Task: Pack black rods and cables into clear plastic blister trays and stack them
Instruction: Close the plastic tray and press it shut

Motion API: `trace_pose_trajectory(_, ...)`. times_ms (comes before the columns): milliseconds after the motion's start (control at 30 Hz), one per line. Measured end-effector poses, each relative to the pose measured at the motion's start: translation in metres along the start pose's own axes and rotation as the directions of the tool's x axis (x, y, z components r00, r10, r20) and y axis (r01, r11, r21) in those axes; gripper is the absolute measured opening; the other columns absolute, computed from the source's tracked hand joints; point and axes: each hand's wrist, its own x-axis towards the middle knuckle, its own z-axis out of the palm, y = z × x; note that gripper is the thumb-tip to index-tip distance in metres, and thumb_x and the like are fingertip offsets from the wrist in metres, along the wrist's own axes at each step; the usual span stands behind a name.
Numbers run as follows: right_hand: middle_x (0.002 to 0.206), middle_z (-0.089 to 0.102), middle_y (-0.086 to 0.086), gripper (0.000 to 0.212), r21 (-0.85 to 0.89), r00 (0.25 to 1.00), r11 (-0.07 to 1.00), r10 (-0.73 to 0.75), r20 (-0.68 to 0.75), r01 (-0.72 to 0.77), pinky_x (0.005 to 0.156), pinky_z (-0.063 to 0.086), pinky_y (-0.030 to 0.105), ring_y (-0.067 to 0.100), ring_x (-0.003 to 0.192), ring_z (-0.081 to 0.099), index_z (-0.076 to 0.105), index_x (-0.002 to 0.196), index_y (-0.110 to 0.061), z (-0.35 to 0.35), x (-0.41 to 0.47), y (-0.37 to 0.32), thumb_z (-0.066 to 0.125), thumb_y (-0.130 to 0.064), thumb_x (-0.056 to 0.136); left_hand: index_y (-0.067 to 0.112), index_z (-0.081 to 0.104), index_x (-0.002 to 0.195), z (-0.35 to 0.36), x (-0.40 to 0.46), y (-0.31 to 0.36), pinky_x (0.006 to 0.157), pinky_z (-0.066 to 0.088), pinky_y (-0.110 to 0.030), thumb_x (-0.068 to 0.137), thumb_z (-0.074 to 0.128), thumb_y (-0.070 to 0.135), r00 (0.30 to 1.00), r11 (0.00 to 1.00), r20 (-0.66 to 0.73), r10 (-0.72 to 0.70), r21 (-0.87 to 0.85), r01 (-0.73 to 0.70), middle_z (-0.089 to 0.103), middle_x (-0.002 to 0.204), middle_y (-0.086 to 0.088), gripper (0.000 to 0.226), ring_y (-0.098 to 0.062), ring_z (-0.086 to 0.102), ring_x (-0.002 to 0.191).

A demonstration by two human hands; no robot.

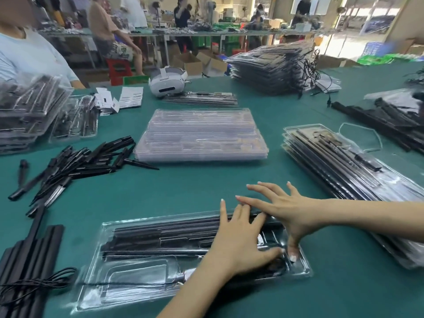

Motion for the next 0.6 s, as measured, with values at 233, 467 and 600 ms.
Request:
trace_pose_trajectory(233,0.155,-0.021,-0.010,0.146,-0.022,0.998,1.000,0.000,0.068,0.002,0.106,-0.001,0.074,0.017,0.144,-0.021,-0.041,0.121,-0.062,0.000,-0.004,0.004,0.085,-0.060,0.047,0.033,0.024,0.148,-0.019,-0.024,-0.033,0.115,-0.019,-0.033,0.102,0.026,0.039,0.992,0.999,-0.122,-0.034,-0.022,0.032,0.022,0.156,0.013,0.046,-0.005,0.006,0.146)
trace_pose_trajectory(467,0.159,-0.008,-0.009,0.119,0.254,0.999,0.967,-0.029,0.045,0.016,0.115,0.005,0.061,0.013,0.146,-0.008,-0.016,0.143,-0.053,-0.050,0.022,-0.018,0.073,-0.067,0.065,0.037,0.007,0.151,-0.023,-0.089,-0.090,0.117,-0.014,-0.037,0.102,0.010,0.040,0.864,0.875,-0.197,-0.464,0.052,0.481,0.002,0.158,0.019,0.049,-0.003,-0.010,0.145)
trace_pose_trajectory(600,0.159,-0.010,0.000,0.123,0.432,0.995,0.899,0.088,-0.038,-0.063,0.111,0.002,0.066,0.019,0.146,-0.014,-0.010,0.147,-0.047,-0.031,0.052,-0.085,0.070,-0.076,0.058,0.037,0.003,0.151,-0.013,-0.088,-0.091,0.116,-0.015,-0.040,0.102,0.007,0.040,0.859,0.879,-0.252,-0.445,0.061,0.473,-0.001,0.158,0.019,0.049,-0.005,-0.012,0.145)
